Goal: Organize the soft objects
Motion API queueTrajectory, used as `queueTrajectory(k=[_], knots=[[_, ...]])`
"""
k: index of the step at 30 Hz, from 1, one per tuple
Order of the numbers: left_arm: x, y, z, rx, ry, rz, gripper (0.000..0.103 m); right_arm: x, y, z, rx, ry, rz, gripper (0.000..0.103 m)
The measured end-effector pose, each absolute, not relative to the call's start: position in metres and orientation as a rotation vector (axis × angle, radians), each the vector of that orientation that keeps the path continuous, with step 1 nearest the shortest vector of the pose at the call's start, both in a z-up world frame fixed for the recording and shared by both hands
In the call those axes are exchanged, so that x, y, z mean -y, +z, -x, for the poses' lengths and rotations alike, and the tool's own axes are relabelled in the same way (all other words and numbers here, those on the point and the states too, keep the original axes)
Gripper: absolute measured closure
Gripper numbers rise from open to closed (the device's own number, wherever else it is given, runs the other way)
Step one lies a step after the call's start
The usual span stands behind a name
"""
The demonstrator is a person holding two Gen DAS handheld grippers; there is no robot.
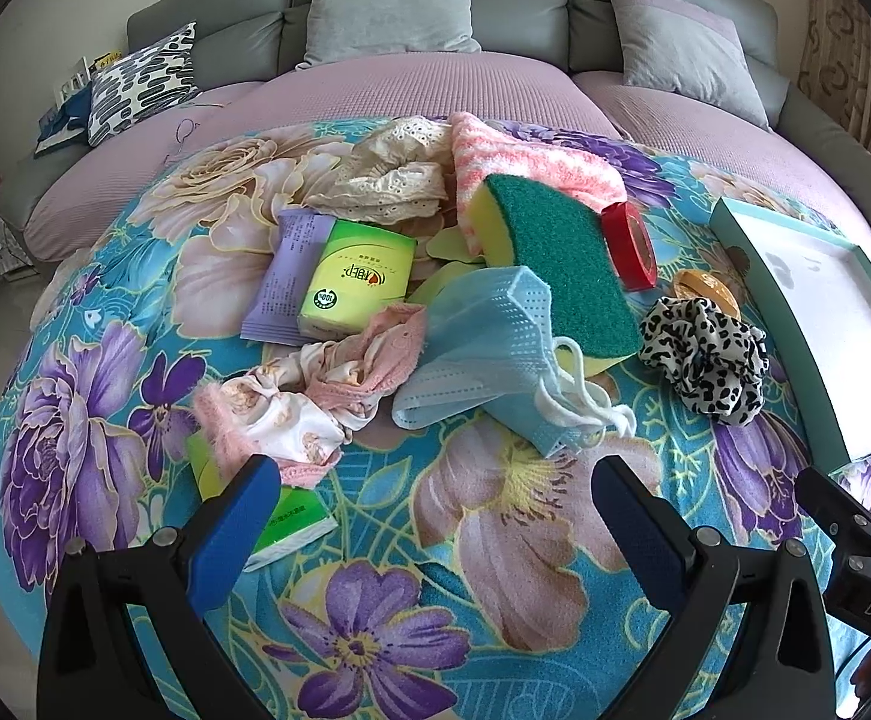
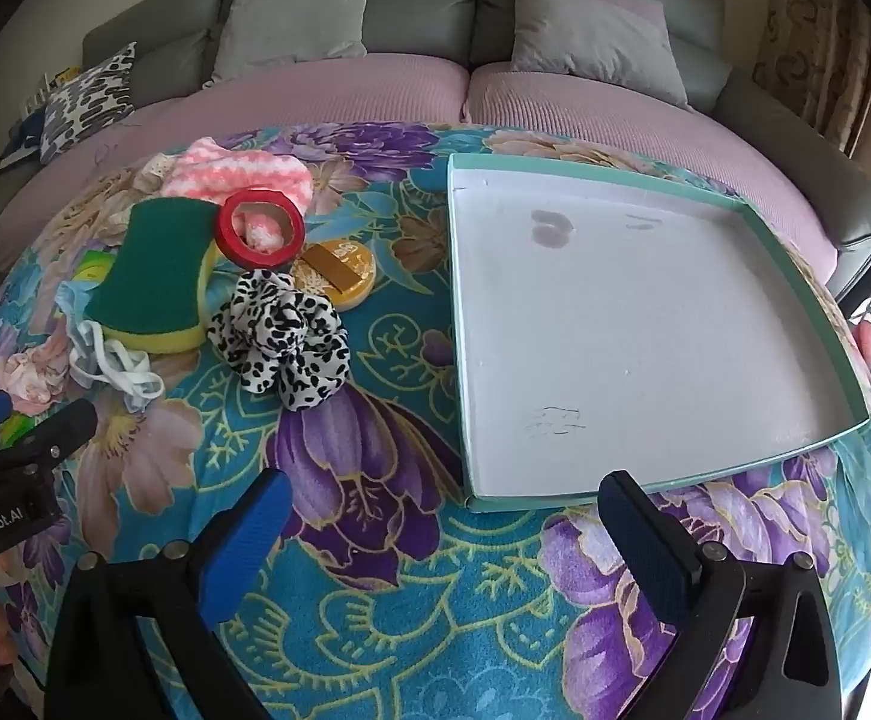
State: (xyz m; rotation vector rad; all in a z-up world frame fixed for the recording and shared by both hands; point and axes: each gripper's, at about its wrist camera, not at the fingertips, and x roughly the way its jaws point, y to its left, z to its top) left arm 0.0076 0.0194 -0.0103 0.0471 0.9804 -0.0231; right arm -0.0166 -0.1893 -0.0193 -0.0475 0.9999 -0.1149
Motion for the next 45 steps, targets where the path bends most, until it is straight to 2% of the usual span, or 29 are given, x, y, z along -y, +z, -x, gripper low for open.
queueTrajectory(k=[45], knots=[[-0.0224,-0.0128,-0.0073,-0.984,-0.013,-0.068,0.000,0.1886,-0.0219,0.0169,-1.012,-0.116,0.053,0.000]])
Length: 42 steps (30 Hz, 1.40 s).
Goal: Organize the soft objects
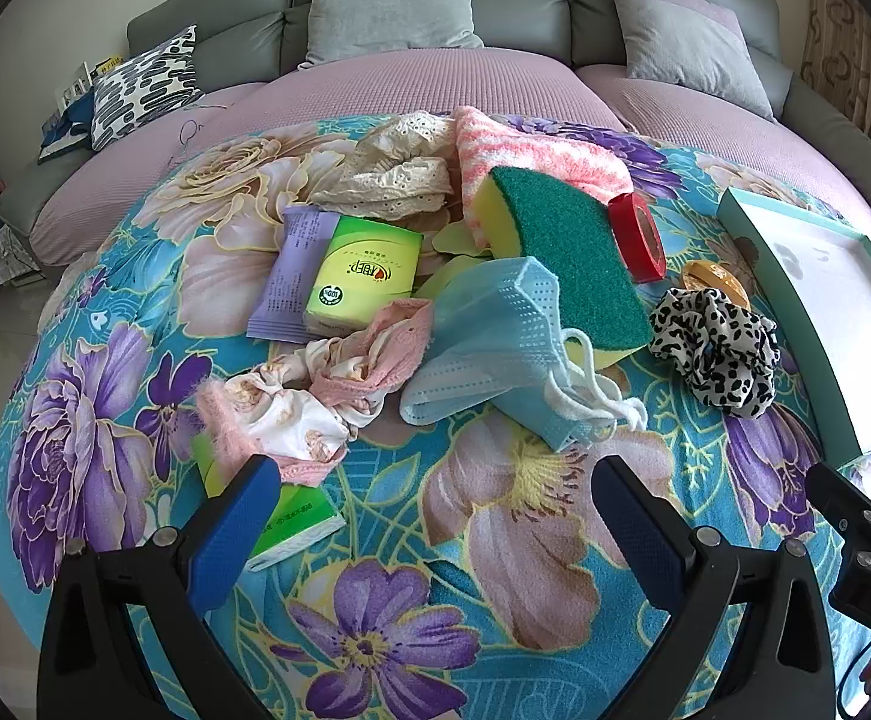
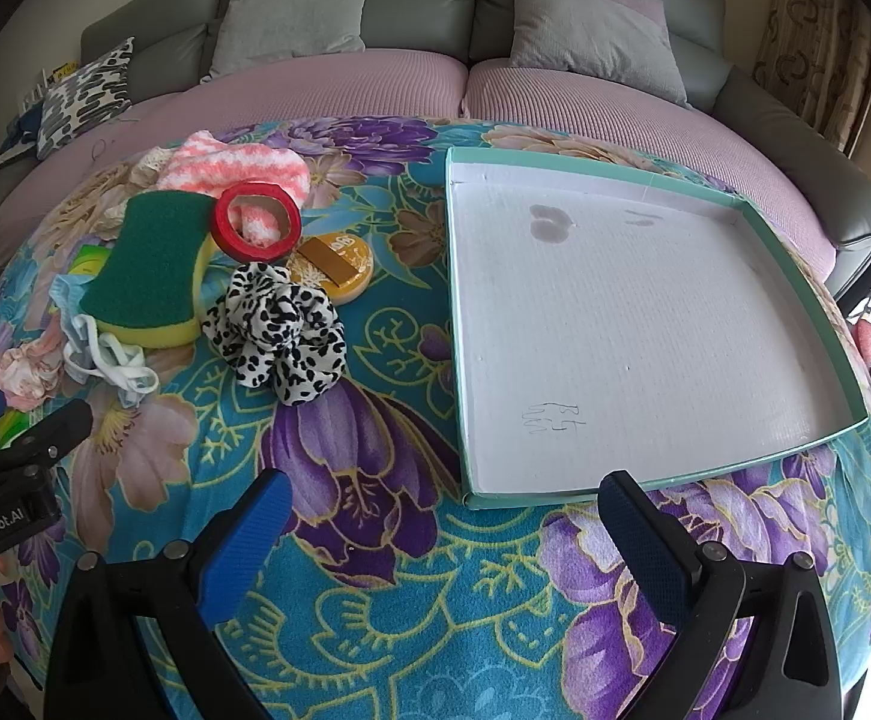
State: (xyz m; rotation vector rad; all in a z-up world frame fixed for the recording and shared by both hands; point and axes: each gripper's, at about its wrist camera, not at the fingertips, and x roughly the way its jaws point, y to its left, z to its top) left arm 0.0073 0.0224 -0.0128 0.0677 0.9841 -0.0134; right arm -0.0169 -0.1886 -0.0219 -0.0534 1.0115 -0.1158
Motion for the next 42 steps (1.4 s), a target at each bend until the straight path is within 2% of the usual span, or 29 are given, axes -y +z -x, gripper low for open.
queueTrajectory(k=[9,17,21,24,31,42], knots=[[-0.027,-0.003,-0.008,-0.963,-0.003,-0.045,0.000,0.192,-0.011,0.017,-0.986,-0.113,0.047,0.000],[-0.061,0.030,-0.015,-0.856,0.054,0.072,0.000,0.197,0.040,0.025,-0.718,-0.083,-0.058,0.000],[-0.080,0.040,-0.022,-0.817,0.084,0.110,0.000,0.191,0.061,0.009,-0.790,-0.078,-0.067,0.000],[-0.092,0.046,-0.026,-0.788,0.135,0.103,0.000,0.181,0.071,0.001,-0.778,-0.058,-0.064,0.000],[-0.128,0.052,-0.044,-0.800,0.224,0.205,0.000,0.151,0.071,-0.023,-0.787,-0.016,0.000,0.000],[-0.122,-0.008,-0.048,-1.000,0.245,0.158,0.000,0.133,0.010,-0.037,-0.968,0.039,0.044,0.000]])
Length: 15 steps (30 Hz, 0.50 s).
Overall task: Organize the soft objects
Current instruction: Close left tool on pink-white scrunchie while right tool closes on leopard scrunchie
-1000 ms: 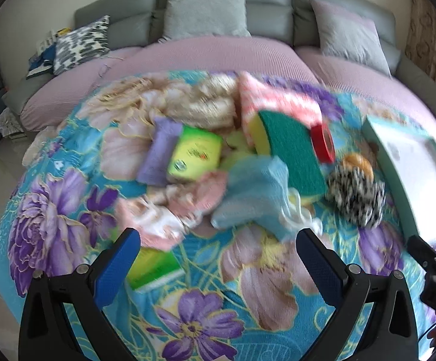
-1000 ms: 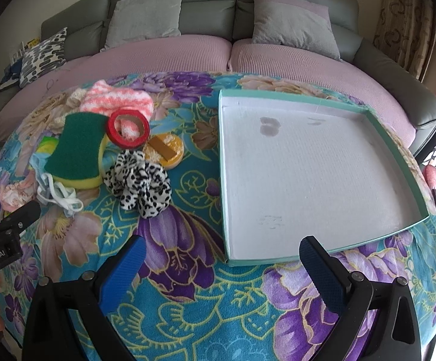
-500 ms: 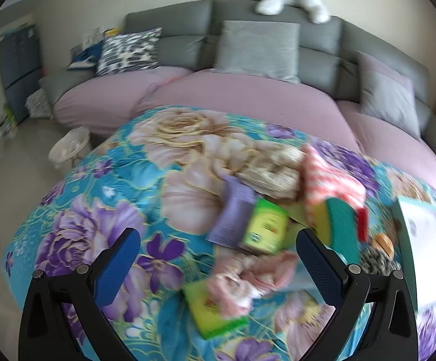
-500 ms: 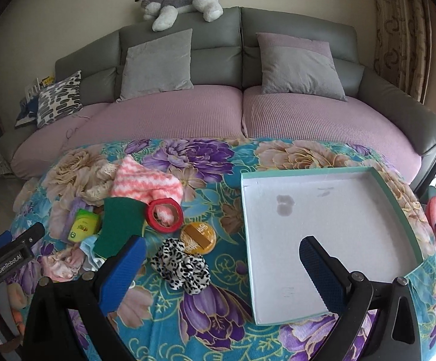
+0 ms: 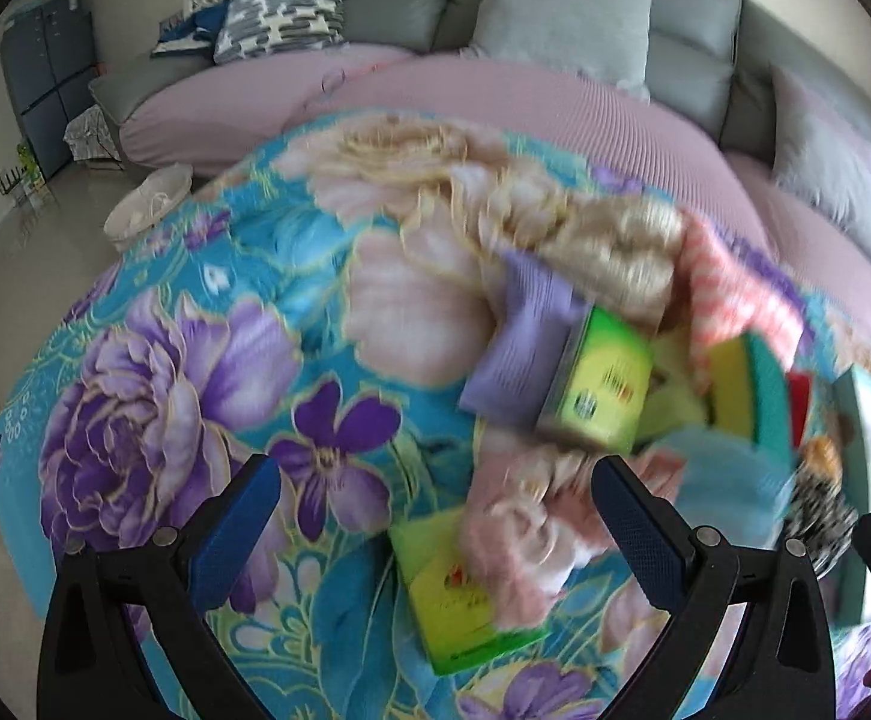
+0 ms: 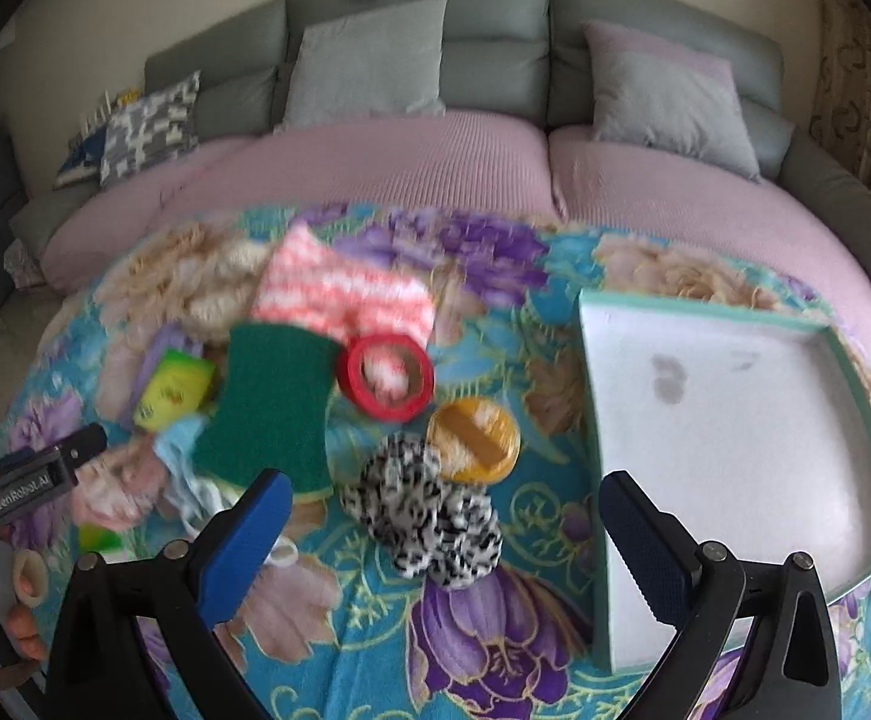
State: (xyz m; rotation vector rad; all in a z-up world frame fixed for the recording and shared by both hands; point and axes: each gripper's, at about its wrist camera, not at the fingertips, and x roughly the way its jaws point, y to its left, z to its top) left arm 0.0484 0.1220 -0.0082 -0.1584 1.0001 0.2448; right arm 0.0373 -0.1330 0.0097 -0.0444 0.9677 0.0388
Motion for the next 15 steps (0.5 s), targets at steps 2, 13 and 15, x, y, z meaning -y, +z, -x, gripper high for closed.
queueTrajectory(k=[2,13,15], knots=[[-0.121,-0.013,-0.047,-1.011,0.260,0.142,0.000,0.133,0.005,-0.036,-0.981,0.041,0.040,0.000],[-0.087,-0.011,-0.042,-0.998,0.143,0.070,0.012,0.139,0.005,-0.029,-0.963,0.011,0.070,0.000],[-0.081,-0.011,-0.043,-0.999,0.133,0.050,0.012,0.141,0.004,-0.030,-0.967,0.007,0.067,0.000]])
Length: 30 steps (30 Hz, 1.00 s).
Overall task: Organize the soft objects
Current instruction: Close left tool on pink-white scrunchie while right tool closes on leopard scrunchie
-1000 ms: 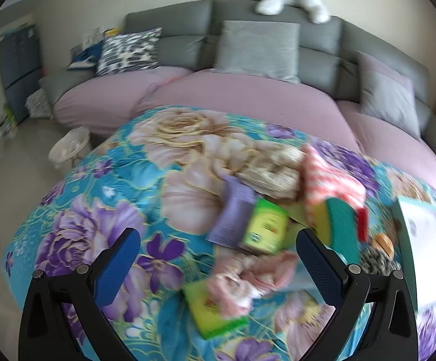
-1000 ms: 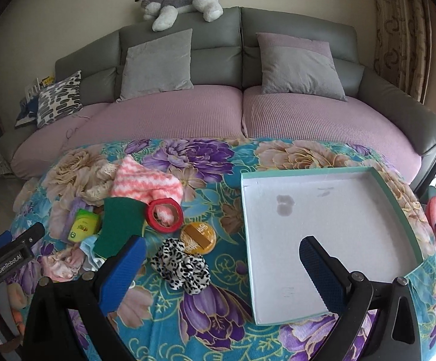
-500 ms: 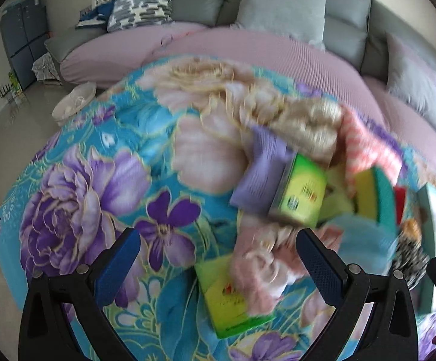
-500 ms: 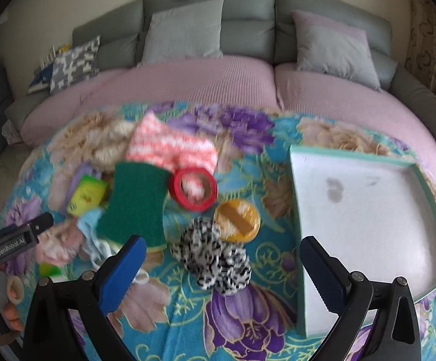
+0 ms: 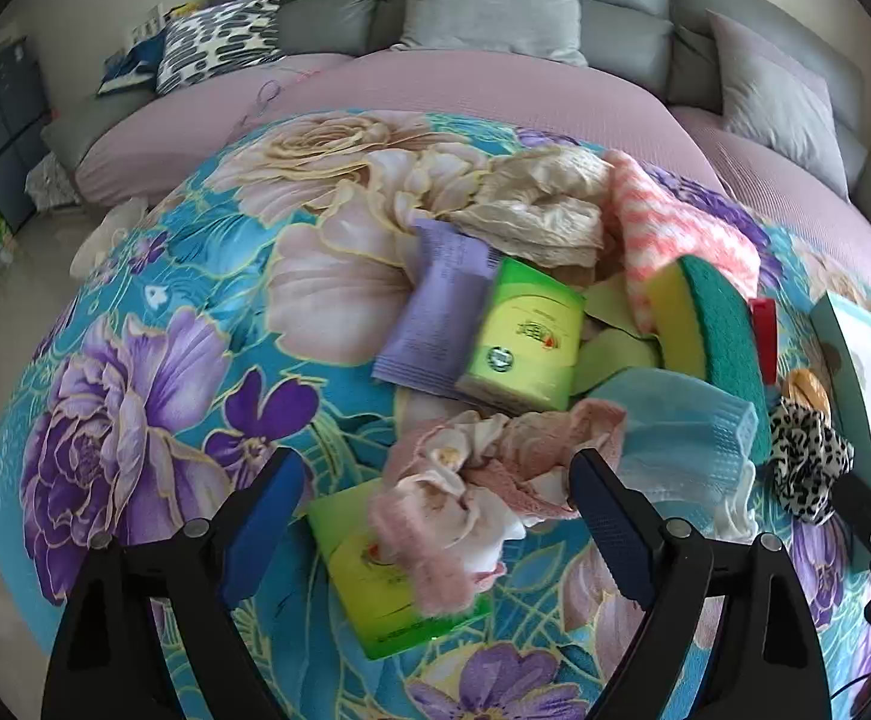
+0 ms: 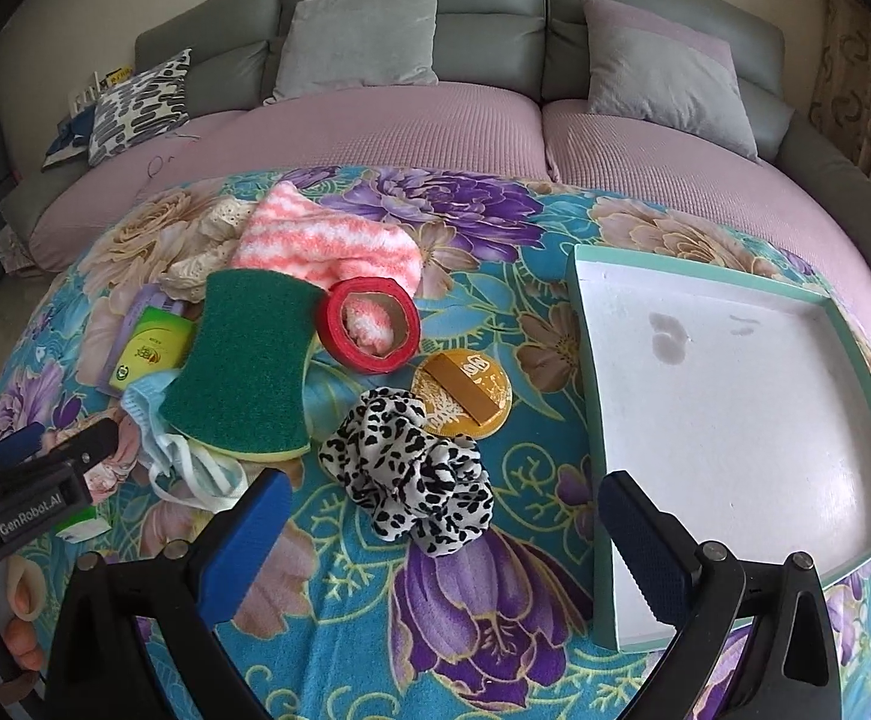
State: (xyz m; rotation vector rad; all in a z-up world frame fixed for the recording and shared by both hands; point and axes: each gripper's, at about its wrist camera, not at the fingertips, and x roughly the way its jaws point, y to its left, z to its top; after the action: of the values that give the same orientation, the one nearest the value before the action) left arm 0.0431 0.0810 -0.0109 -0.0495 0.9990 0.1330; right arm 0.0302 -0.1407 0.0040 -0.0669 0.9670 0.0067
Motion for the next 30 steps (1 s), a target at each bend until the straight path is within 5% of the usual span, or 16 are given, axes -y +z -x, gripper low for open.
queueTrajectory(k=[16,19,22,26,30], knots=[[-0.067,-0.009,-0.044,-0.992,0.060,0.032,0.014,0.140,0.001,-0.030,-0.975,0.014,0.066,0.000],[-0.070,-0.016,-0.047,-1.019,0.072,0.047,0.036,0.141,0.000,-0.030,-0.975,0.014,0.064,0.000],[-0.071,-0.019,-0.047,-1.027,0.079,0.037,0.039,0.142,-0.001,-0.030,-0.979,0.013,0.062,0.000],[-0.069,-0.020,-0.047,-1.027,0.058,0.035,0.054,0.144,-0.003,-0.031,-0.987,0.010,0.053,0.000],[-0.066,-0.022,-0.048,-1.027,0.055,0.013,0.055,0.147,-0.005,-0.032,-0.991,0.008,0.033,0.000]])
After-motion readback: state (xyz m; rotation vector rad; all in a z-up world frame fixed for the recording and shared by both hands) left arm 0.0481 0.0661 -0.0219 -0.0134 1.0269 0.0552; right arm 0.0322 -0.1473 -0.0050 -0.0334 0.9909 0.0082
